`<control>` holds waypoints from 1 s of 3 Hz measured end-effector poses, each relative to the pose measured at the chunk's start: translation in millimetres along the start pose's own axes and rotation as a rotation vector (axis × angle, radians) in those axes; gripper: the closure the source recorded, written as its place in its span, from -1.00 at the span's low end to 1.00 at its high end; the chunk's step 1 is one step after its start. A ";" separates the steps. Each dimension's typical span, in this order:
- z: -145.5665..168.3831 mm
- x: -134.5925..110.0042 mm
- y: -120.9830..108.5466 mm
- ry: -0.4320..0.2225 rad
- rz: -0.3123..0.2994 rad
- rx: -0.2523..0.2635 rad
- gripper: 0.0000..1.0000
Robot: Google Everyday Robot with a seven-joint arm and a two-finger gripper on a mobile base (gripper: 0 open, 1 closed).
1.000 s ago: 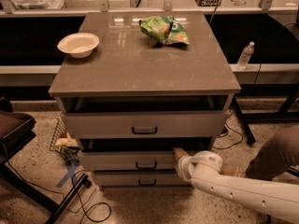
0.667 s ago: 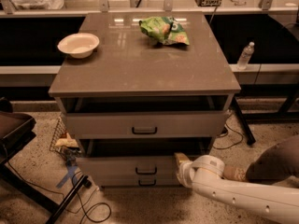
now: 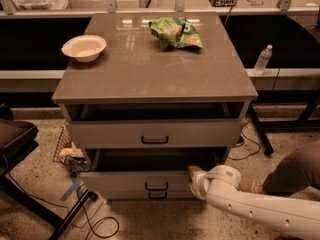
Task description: Open middle drawer
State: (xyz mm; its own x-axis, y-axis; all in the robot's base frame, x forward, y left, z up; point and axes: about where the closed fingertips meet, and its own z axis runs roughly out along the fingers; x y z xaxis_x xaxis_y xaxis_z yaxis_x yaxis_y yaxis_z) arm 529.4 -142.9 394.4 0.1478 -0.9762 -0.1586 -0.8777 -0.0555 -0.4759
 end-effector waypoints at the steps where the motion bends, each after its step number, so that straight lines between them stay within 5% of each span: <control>1: -0.2 0.0 -0.1 0.000 0.000 0.000 1.00; 2: -0.3 0.0 0.0 0.000 0.000 0.000 1.00; 3: -0.3 0.0 0.0 0.000 0.000 0.000 0.76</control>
Offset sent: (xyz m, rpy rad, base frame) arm -0.3666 -0.1061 0.0535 -0.1474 0.6153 -0.1147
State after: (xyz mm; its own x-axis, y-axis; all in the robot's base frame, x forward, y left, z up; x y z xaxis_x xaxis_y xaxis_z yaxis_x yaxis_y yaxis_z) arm 529.2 -142.9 394.6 0.1477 -0.9762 -0.1586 -0.8779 -0.0555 -0.4756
